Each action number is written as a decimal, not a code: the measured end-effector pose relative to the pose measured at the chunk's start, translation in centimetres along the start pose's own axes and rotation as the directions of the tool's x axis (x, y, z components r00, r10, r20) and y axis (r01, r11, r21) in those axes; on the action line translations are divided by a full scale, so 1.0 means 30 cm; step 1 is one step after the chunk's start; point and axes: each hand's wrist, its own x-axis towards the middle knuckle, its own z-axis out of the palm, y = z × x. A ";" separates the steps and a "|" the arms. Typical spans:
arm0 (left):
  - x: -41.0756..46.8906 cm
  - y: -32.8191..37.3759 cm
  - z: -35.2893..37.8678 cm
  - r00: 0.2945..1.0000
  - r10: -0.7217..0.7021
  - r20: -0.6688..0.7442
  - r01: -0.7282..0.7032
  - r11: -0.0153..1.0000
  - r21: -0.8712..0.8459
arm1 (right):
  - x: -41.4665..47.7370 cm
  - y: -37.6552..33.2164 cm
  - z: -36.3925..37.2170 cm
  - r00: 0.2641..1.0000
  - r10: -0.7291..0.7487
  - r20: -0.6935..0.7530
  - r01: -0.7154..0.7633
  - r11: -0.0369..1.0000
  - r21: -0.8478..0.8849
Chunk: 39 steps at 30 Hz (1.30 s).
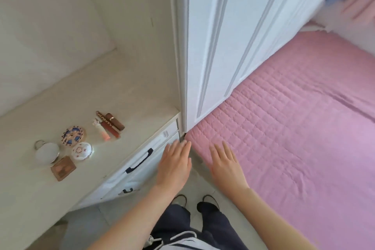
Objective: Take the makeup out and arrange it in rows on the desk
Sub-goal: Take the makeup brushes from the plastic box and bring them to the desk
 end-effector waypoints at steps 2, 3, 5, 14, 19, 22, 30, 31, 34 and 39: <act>-0.001 -0.008 -0.011 0.993 0.117 0.010 -0.117 0.992 0.035 | -0.052 -0.010 0.009 0.993 0.121 -0.010 -0.121 0.993 -0.002; 0.000 -0.012 -0.017 0.982 0.188 -0.003 -0.187 0.980 0.061 | -0.079 -0.018 0.017 0.983 0.184 -0.021 -0.183 0.983 0.019; 0.005 -0.018 -0.027 0.952 0.304 -0.025 -0.300 0.948 0.111 | -0.137 -0.038 0.030 0.945 0.325 -0.045 -0.321 0.944 0.077; 0.002 0.125 -0.017 0.766 0.636 0.094 -0.643 0.760 0.101 | -0.487 -0.081 0.126 0.648 0.761 -0.041 -0.729 0.635 0.255; -0.099 0.301 0.027 0.589 0.786 0.188 -0.803 0.596 0.024 | -0.684 -0.103 0.154 0.441 0.897 -0.023 -0.851 0.426 0.307; -0.186 0.425 0.054 0.430 0.875 0.224 -0.893 0.448 -0.037 | -0.814 -0.108 0.188 0.314 0.949 -0.015 -0.892 0.300 0.337; -0.451 0.786 0.177 0.160 0.959 0.234 -0.972 0.195 -0.134 | -1.200 -0.078 0.319 0.095 0.995 0.032 -0.898 0.072 0.435; -0.493 0.832 0.195 0.124 0.968 0.217 -0.975 0.159 -0.154 | -1.254 -0.073 0.334 0.069 0.997 0.033 -0.894 0.047 0.445; -0.626 0.964 0.251 0.039 0.983 0.178 -0.981 0.072 -0.182 | -1.417 -0.059 0.370 -0.024 0.999 0.032 -0.871 -0.036 0.490; -0.845 1.149 0.324 -0.027 0.985 0.173 -0.981 0.007 -0.194 | -1.648 -0.063 0.439 -0.140 0.987 0.081 -0.845 -0.162 0.509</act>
